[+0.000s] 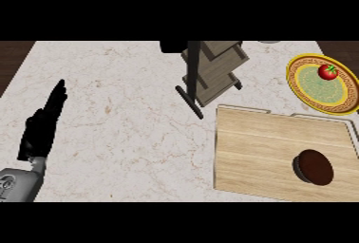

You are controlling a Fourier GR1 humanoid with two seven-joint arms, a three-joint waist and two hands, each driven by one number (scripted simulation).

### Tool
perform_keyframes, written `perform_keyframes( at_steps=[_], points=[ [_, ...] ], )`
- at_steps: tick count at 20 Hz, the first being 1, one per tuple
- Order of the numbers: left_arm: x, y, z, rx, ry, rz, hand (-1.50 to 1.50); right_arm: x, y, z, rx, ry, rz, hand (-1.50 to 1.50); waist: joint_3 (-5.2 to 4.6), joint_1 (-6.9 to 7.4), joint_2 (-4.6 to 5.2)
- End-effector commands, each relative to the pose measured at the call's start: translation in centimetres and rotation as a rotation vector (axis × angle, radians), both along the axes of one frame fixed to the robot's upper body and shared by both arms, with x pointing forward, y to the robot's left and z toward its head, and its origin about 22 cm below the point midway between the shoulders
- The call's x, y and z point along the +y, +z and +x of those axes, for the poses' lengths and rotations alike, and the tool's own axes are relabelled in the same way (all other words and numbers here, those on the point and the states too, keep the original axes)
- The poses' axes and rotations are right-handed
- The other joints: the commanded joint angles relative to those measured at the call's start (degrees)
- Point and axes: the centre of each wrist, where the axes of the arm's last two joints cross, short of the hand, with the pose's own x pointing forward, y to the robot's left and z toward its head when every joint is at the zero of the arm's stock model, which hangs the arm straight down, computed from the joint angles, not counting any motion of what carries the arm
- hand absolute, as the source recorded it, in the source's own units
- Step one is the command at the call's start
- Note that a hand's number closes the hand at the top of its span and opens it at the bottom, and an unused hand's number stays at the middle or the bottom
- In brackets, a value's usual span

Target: Pick the cupcake from the tray and place it in the tiered basket

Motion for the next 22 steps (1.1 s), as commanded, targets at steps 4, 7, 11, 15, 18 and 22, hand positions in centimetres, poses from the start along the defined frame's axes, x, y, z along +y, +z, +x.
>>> perform_keyframes(
  at_steps=[4,7,11,15,18,22],
  points=[
    [0.0,-0.7,-0.6,0.0,-0.004,0.016,0.0,-0.8,8.2,1.0,0.311,0.272,-0.281,-1.5,-0.17,0.45,0.1],
    [-0.9,0.1,-0.9,-0.003,-0.019,-0.001,0.0,2.1,9.2,2.6,0.36,0.322,-0.35,-1.5,-0.07,1.54,0.12],
    [-0.8,0.2,-0.2,0.001,-0.034,-0.004,0.0,5.2,8.3,4.6,0.397,0.292,-0.34,-1.5,-0.02,1.46,0.24],
    [-0.4,0.4,-2.1,-0.018,-0.03,0.003,0.0,5.7,8.8,5.1,0.508,0.268,-0.354,-1.5,-0.01,1.55,0.12],
    [-0.8,-0.9,0.2,-0.008,-0.032,0.0,0.0,6.8,8.7,7.5,0.562,0.28,-0.355,-1.5,-0.03,1.67,0.44],
    [-0.2,0.7,0.2,-0.016,-0.019,0.008,0.0,9.2,8.2,7.4,0.645,0.303,-0.363,-1.5,-0.02,1.22,0.24]
  ],
)
